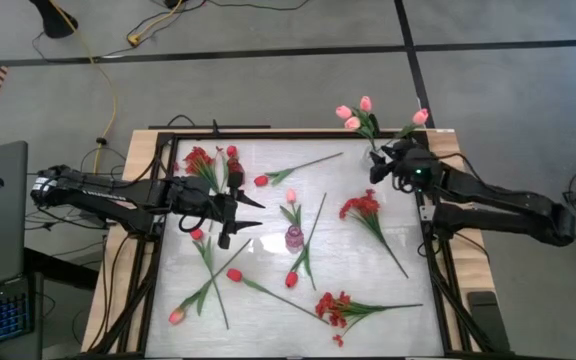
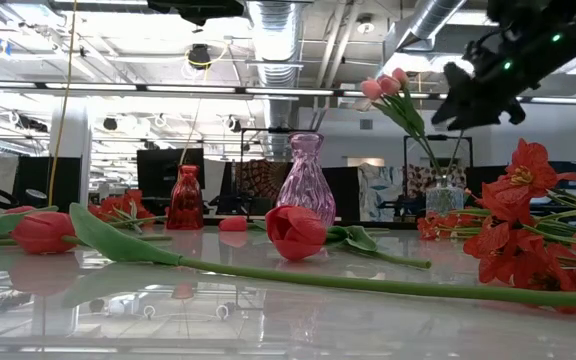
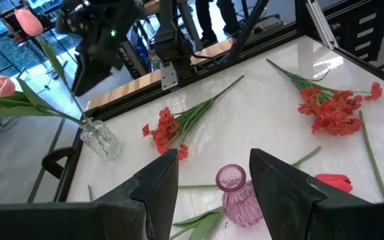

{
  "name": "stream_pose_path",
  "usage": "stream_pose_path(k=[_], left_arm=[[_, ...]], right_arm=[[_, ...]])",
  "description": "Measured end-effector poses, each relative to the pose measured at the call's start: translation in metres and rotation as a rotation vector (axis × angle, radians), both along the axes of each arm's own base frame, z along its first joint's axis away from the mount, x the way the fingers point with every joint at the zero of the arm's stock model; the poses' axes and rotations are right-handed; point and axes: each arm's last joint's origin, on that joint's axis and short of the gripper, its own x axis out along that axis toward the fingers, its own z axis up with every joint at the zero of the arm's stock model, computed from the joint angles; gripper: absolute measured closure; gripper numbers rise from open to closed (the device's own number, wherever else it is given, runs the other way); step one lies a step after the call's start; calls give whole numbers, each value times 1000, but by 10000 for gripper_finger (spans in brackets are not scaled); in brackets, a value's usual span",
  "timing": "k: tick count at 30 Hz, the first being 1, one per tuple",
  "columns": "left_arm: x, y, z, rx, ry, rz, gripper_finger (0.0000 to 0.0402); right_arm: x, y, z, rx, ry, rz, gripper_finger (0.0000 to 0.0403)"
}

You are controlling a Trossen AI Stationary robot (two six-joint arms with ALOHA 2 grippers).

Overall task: Sort flowers into vase by color
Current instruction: Put the pink flower into the transparent vase

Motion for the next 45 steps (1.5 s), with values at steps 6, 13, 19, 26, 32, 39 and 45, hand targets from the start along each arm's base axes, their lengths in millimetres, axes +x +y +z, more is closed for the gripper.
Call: stream_pose_path(k=[6, 13, 19, 26, 32, 39, 45], left_arm=[[0, 0, 0, 0, 0, 0, 228], [-1, 0, -4, -14, 40, 5, 228], [-4, 0, -10, -77, 112, 34, 228], [-11, 1, -23, -235, 266, 120, 228], [-17, 1, -30, -355, 365, 196, 228], [-31, -1, -43, -569, 587, 291, 228], [-40, -5, -51, -693, 751, 286, 228]], right_arm=[[-8, 11, 14, 48, -174, 206, 163], [-6, 22, 18, 192, -299, 461, 163], [5, 39, 15, 261, -283, 606, 163], [23, 65, 8, 330, -229, 775, 163], [39, 87, -7, 342, -112, 791, 163], [57, 109, -17, 353, -99, 876, 163], [62, 122, -21, 330, -81, 945, 163]])
